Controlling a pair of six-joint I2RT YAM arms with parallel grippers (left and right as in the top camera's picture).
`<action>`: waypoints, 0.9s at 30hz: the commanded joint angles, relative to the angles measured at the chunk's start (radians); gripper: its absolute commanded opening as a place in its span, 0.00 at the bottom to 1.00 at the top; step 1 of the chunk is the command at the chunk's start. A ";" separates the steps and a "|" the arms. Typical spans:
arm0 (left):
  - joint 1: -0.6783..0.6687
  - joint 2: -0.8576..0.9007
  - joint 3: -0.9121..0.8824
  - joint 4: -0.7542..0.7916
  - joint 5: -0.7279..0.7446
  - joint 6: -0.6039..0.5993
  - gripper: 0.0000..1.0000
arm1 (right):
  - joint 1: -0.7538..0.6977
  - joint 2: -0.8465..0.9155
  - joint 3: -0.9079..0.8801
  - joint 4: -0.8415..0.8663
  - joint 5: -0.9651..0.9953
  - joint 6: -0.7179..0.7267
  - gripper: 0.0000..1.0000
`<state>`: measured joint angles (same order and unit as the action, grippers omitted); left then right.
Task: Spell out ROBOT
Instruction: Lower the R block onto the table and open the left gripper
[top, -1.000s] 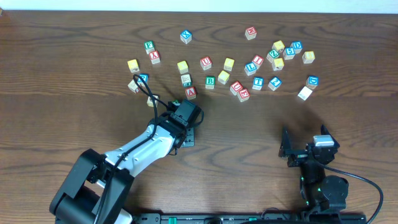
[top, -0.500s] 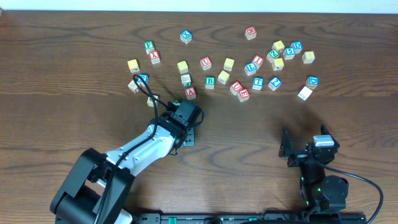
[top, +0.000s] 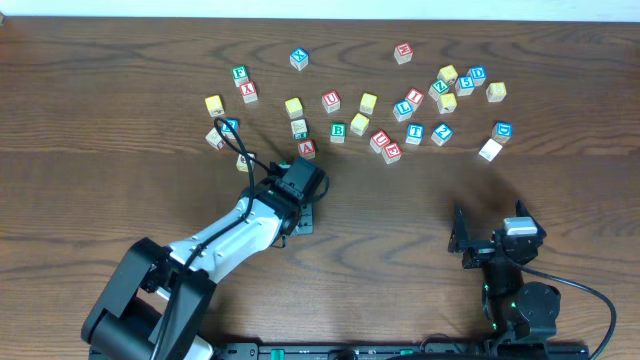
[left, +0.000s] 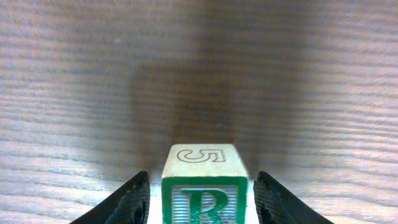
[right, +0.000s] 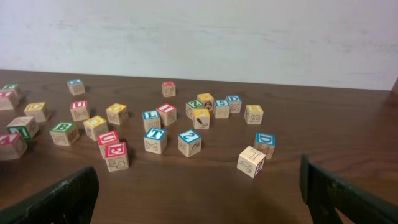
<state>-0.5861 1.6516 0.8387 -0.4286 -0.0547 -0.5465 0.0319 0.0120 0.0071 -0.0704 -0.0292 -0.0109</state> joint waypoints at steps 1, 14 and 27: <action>0.000 -0.013 0.068 -0.020 -0.005 0.014 0.54 | -0.005 -0.005 -0.002 -0.004 0.001 0.006 0.99; 0.003 -0.190 0.173 -0.105 -0.011 0.083 0.60 | -0.005 -0.005 -0.002 -0.004 0.001 0.006 0.99; 0.063 -0.376 0.174 -0.152 -0.018 0.158 0.60 | -0.005 -0.005 -0.002 -0.004 0.001 0.006 0.99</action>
<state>-0.5423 1.2858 0.9836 -0.5758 -0.0563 -0.4377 0.0319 0.0120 0.0071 -0.0708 -0.0292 -0.0109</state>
